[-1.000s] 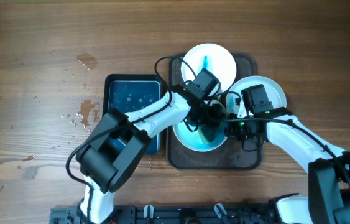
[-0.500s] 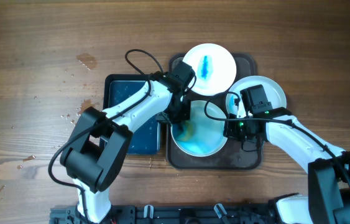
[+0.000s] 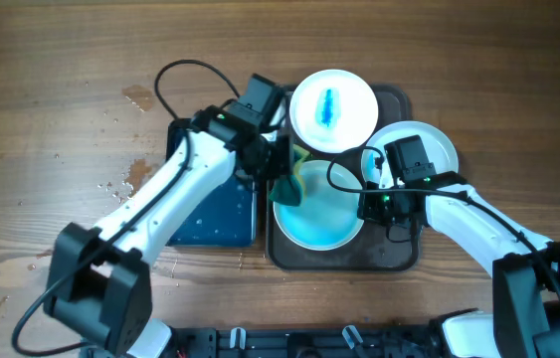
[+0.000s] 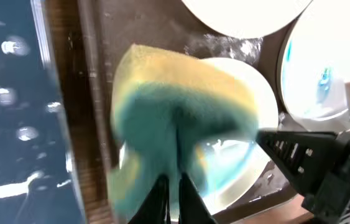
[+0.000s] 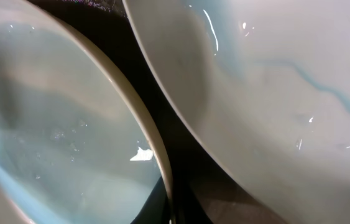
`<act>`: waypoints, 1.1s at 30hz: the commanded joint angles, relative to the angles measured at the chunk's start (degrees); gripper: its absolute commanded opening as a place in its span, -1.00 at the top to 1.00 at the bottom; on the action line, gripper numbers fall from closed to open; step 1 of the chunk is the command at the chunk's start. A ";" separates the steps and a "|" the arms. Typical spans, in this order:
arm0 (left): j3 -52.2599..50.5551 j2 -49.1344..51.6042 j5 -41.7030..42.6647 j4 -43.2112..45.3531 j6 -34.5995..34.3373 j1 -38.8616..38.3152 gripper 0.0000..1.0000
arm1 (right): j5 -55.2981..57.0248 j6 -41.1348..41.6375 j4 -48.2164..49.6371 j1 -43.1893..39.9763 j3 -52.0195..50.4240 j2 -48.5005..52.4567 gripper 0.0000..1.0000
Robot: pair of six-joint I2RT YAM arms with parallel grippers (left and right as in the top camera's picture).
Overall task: Clean dirty plates on tray and stack at the side
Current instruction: 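Scrub the lower-right plate with the sponge held in the left gripper, then return the sponge to the basin with the left gripper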
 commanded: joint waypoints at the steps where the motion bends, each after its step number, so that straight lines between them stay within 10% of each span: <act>1: -0.11 -4.59 -1.95 -3.96 0.68 8.94 0.92 | 4.35 -0.17 -0.37 -0.13 -1.75 1.40 0.91; 4: -1.38 -4.11 -15.34 -7.80 0.66 16.98 0.92 | 4.37 -0.17 -0.31 -0.13 -1.75 1.40 0.91; 9: -9.90 -0.52 -14.82 -0.90 0.61 18.93 0.85 | 4.35 -0.17 -0.33 -0.13 -1.75 1.40 0.91; 13: -9.88 -0.85 8.63 7.91 4.09 15.41 0.02 | 4.35 -0.15 -0.11 -0.13 -1.75 1.40 0.91; 17: -9.88 0.07 -4.98 14.32 3.41 3.41 -0.40 | 4.35 -0.17 -0.20 -0.13 -1.75 1.40 0.91; 21: -9.88 6.10 -7.17 18.64 0.63 -2.47 -0.19 | 3.89 -0.17 -0.17 -0.13 -1.75 1.40 0.91; 26: -9.66 9.31 -6.86 18.60 0.22 -2.58 0.92 | 3.28 -0.20 -0.17 -0.13 -1.75 1.40 0.91; 33: -2.69 2.47 -5.68 7.89 0.17 -2.12 0.92 | 3.28 -0.17 -0.20 -0.13 -1.75 1.40 0.92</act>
